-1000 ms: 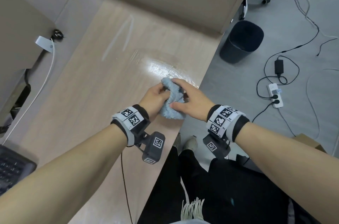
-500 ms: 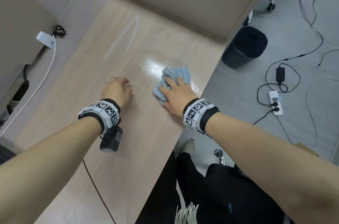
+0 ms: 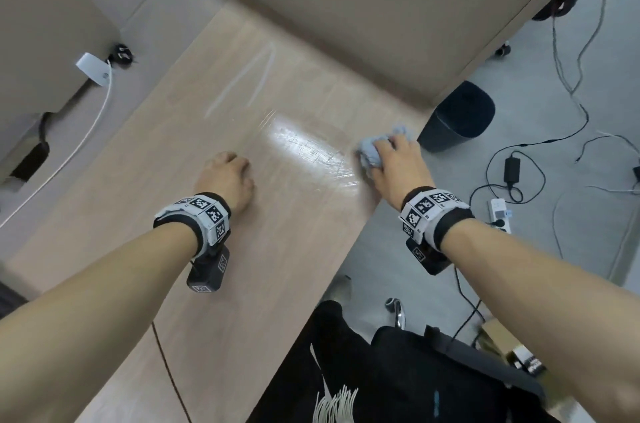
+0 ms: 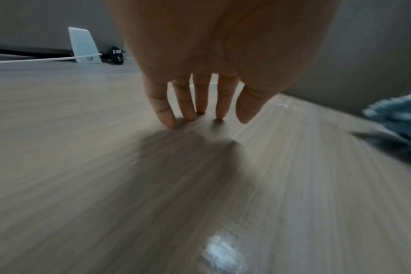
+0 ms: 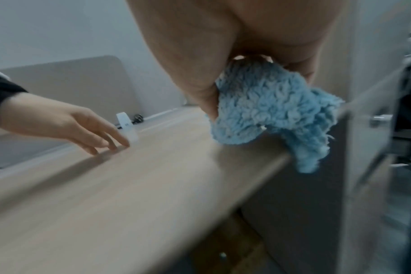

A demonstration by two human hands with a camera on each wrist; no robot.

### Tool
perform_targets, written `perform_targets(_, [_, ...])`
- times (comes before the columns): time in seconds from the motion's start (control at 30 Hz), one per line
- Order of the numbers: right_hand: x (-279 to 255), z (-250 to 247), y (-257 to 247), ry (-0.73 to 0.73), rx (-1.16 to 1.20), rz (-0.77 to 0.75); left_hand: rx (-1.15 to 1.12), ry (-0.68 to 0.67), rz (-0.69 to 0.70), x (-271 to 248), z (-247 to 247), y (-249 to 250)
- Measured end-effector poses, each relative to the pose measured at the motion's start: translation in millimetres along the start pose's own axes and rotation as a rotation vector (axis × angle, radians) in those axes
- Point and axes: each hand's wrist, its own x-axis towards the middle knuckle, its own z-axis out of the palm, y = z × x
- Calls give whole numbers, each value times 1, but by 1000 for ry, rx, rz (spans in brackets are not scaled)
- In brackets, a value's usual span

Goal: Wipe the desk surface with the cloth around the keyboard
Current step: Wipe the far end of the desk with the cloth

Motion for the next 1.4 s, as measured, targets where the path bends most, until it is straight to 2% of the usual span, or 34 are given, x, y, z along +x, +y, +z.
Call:
perform_targets(0.1, [22,5,-60,35,71,-185,-114,38,-4,4,-8,-10])
perform_targets(0.23, [51,25,-134,32,37,-395,-209,177,-142,14,-17,-40])
perform_targets(0.43, [109,51,-217,-73,-90,-590,-260,260,-385,35,-33,-104])
perform_targets(0.5, [113,56,-233,-91,-128,-707,-270,300,-384,35,-35,-114])
perform_targets(0.6, [115,69,-253,-223,-280,-873,-254,295,-394,34,-39,-128])
perform_targets(0.7, [151,81,-244,-251,-329,-822,-240,280,-407,35,-40,-131])
perform_targets(0.77, [190,76,-220,-182,-321,-671,-284,294,-455,39,-43,-130])
perform_targets(0.87, [228,42,-174,-60,-290,-426,-288,287,-482,43,-47,-126])
perform_targets(0.97, [248,28,-174,-105,-289,-220,-250,282,-534,44,-49,-124])
perform_targets(1.03, [235,42,-204,-219,-350,-304,-246,278,-564,46,-49,-121])
perform_targets(1.13, [175,62,-238,-440,-387,-608,-256,255,-586,47,-50,-116])
perform_targets(1.2, [144,55,-231,-445,-363,-757,-243,240,-587,47,-50,-114])
perform_targets(1.23, [145,51,-218,-423,-372,-795,-238,239,-586,46,-49,-113])
perform_targets(1.3, [171,45,-188,-408,-385,-729,-231,258,-576,44,-49,-112])
perform_targets(1.4, [218,29,-162,-355,-408,-539,-253,263,-557,42,-51,-113])
